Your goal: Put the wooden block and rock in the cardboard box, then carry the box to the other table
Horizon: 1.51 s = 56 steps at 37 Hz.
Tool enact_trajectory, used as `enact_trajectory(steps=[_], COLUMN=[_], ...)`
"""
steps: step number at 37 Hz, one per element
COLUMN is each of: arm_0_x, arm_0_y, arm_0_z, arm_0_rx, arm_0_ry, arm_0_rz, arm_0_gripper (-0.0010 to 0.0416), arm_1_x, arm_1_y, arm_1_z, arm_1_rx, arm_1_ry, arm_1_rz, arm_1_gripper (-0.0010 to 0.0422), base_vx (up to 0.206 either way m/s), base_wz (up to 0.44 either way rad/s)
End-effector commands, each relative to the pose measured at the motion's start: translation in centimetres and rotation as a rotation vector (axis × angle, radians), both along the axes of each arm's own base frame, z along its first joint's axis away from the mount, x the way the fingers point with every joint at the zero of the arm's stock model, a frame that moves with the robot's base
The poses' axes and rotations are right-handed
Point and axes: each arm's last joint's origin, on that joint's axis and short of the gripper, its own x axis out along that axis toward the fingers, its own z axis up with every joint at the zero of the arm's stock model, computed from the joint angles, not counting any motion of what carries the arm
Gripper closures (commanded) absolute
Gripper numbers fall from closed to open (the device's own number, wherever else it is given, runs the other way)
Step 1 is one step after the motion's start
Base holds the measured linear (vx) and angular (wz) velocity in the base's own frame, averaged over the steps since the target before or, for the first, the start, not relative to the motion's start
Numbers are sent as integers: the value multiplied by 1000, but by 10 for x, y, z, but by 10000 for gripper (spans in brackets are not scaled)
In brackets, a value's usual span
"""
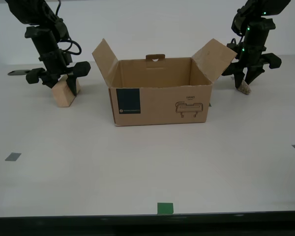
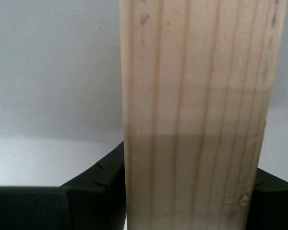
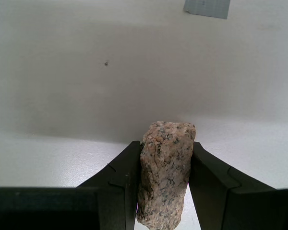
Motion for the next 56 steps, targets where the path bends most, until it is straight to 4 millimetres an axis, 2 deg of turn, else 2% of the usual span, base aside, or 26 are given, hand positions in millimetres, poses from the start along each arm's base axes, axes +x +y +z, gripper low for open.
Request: enact_trajectory(steps=[1,10,20,30,48,56], arm_0_x=[0,-1,-5,-10,-32,-43], arm_0_y=[0,0,-1,-1,-2,-2], arm_0_z=[6,24,46,81,163,186], arm_0_rx=[-2,-2,-3,1,9,11], arm_0_ry=[-10,-39,-64,-134,-310,-349], arm_0_rz=[1,8,14,13,13,14], arm_0_gripper=[407,407,407,407,407,407], arm_1_x=[-1,-1,-2,-7,-21,-30], arm_1_y=[0,1,3,4,4,4], arm_1_z=[0,9,45,80,136,162], arm_1_rx=[-5,-5,-6,-7,-7,-11], arm_1_ry=[6,-11,-95,-171,-305,-369], arm_1_rz=[3,0,-11,-20,-41,-43], arm_1_gripper=[413,413,413,413,413,413], base_vx=[0,0,0,0,0,0], base_wz=[0,0,0,0,0,0])
